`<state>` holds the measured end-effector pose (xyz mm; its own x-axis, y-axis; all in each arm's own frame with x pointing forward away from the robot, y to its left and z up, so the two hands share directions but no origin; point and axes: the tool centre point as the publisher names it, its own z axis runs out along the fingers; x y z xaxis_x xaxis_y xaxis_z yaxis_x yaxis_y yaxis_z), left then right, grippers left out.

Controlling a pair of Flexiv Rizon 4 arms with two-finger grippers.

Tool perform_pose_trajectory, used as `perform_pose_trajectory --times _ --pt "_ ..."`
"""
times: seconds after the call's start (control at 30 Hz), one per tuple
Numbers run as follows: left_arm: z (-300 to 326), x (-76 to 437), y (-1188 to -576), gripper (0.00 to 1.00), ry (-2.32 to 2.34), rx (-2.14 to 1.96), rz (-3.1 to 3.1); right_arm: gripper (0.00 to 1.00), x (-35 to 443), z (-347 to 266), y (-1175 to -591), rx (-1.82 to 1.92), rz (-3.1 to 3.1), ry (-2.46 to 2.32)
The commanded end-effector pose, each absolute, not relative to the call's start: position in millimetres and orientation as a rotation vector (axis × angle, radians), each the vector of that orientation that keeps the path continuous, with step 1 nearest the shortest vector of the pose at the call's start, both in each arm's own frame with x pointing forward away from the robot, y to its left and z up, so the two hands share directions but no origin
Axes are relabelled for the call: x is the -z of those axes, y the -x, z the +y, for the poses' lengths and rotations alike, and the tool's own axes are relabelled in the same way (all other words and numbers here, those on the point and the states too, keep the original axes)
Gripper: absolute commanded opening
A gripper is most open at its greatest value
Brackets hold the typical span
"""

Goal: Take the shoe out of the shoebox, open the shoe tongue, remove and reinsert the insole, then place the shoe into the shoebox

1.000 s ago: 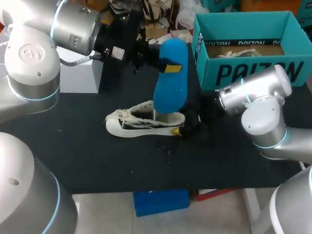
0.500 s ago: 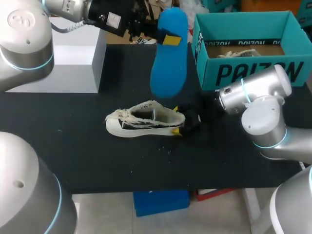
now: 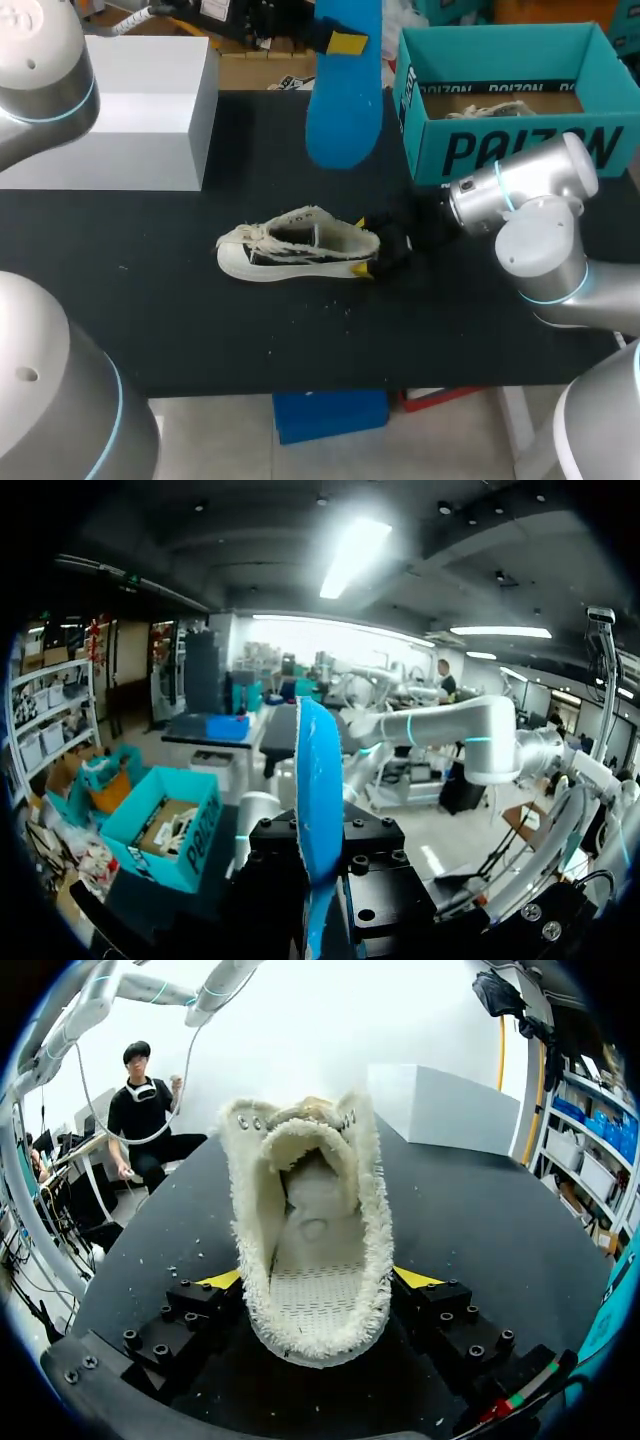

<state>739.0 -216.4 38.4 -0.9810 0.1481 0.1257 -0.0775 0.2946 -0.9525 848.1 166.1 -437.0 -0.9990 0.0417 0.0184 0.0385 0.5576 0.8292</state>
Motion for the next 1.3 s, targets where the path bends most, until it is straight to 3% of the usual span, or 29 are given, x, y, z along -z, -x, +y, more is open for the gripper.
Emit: perform_pose_trajectory --times 0.03,0.47,0.5,0.53,0.57,0.87,1.3 --pt "-214.8 -26.5 -738.1 0.00 0.031 -1.820 -2.317 0.00 440.4 166.4 -850.0 -1.471 2.773 -0.073" --pt "-212.8 -22.0 -741.4 0.00 -0.032 -1.844 -2.292 0.00 440.4 166.4 -850.0 -1.471 2.773 -0.073" --pt "-212.8 -22.0 -741.4 0.00 -0.032 -1.844 -2.292 0.06 440.4 166.4 -850.0 -1.471 2.773 -0.073" --pt "-212.8 -22.0 -741.4 0.00 -0.032 -1.844 -2.292 0.45 438.7 166.1 -850.2 -1.471 2.776 -0.071" --pt "-212.8 -22.0 -741.4 0.00 -0.032 -1.844 -2.292 1.00 436.4 165.2 -850.8 -1.466 2.787 -0.056" --pt "-212.8 -22.0 -741.4 0.00 -0.032 -1.844 -2.292 1.00 397.1 150.9 -861.9 -1.276 2.882 0.100" --pt "-212.8 -22.0 -741.4 0.00 -0.032 -1.844 -2.292 1.00 384.2 152.1 -866.9 -0.483 3.121 0.294"
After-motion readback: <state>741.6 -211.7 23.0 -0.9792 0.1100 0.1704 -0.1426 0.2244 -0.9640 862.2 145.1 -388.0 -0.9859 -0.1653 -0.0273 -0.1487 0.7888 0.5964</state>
